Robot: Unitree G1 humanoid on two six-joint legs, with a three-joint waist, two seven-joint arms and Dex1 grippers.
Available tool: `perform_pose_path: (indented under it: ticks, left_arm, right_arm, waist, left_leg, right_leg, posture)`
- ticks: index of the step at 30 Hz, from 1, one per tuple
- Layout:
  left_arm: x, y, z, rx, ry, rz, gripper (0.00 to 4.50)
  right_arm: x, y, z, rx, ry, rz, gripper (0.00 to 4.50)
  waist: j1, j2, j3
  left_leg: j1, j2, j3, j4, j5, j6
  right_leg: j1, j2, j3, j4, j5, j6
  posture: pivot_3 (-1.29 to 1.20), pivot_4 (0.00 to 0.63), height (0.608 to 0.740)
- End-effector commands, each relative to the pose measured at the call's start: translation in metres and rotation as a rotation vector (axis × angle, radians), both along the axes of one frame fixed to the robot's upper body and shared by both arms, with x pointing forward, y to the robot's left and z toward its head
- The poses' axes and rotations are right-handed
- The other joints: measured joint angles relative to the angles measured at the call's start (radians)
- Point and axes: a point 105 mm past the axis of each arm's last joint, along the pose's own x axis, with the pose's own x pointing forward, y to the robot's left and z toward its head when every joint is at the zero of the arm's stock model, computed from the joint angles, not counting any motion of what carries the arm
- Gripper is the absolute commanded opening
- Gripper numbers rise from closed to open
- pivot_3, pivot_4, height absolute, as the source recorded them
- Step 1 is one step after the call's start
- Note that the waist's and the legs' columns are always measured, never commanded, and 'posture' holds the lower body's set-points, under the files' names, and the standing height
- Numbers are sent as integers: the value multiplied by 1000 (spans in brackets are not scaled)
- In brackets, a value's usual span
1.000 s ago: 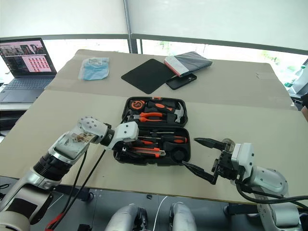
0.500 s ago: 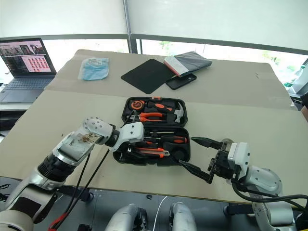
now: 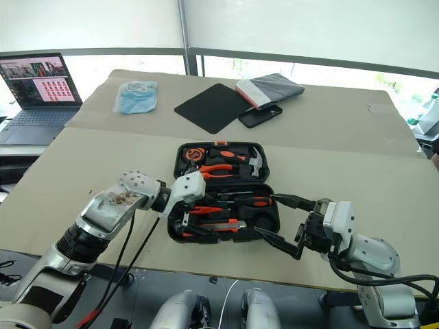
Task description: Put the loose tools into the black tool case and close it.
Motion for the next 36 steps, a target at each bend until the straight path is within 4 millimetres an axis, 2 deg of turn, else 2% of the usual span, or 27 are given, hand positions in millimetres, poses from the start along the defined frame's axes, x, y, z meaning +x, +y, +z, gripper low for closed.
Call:
perform_pose_path:
  ticks: [1, 2, 5, 12, 20, 30, 36]
  left_arm:
    - [9, 13, 15, -87, -129, 6, 3929]
    - [9, 14, 15, -98, -137, 2, 3775]
    - [3, 18, 10, -109, -161, -46, 2547]
    - [-5, 13, -17, -85, -181, -84, 68]
    - [-14, 7, -46, -4, -102, -68, 68]
    - [-18, 17, -89, 145, -7, -14, 68]
    - [-18, 12, -89, 87, -9, 10, 68]
  right_arm:
    - [1, 1, 7, -4, -43, 8, 4500]
    - [1, 1, 6, -3, -43, 8, 4500]
    - [2, 1, 6, -1, -44, 6, 4500]
    - [3, 1, 6, 0, -44, 1, 4500]
    - [3, 0, 5, -5, -36, -5, 4500]
    - [1, -2, 3, -16, -14, -17, 4500]
    - [-1, -6, 5, -29, -10, -37, 4500]
  waist:
    - [-2, 0, 0]
    - [-3, 0, 0]
    - [-1, 0, 0]
    - [2, 0, 0]
    - [1, 0, 0]
    - [1, 5, -4]
    - [3, 12, -10]
  left_leg:
    - [1, 0, 0, 0, 0, 0]
    - [1, 0, 0, 0, 0, 0]
    - [2, 0, 0, 0, 0, 0]
    - [2, 0, -1, 0, 0, 0]
    - [3, 0, -2, 0, -1, 1]
    - [7, 0, -3, -1, -2, 2]
    - [9, 0, -3, -1, -6, 2]
  right_leg:
    - [0, 0, 0, 0, 0, 0]
    - [1, 0, 0, 0, 0, 0]
    - [2, 0, -1, 0, 0, 0]
    - [3, -2, -2, -1, 0, 0]
    - [5, -1, -2, -2, 0, 0]
    - [10, -2, -2, -3, 0, 0]
    - [11, -3, -2, -3, -1, 1]
  posture:
    - [0, 150, 740]
    - [0, 150, 740]
    - [0, 150, 740]
    - [0, 150, 740]
    - [0, 150, 740]
    - [0, 150, 740]
    - [0, 150, 740]
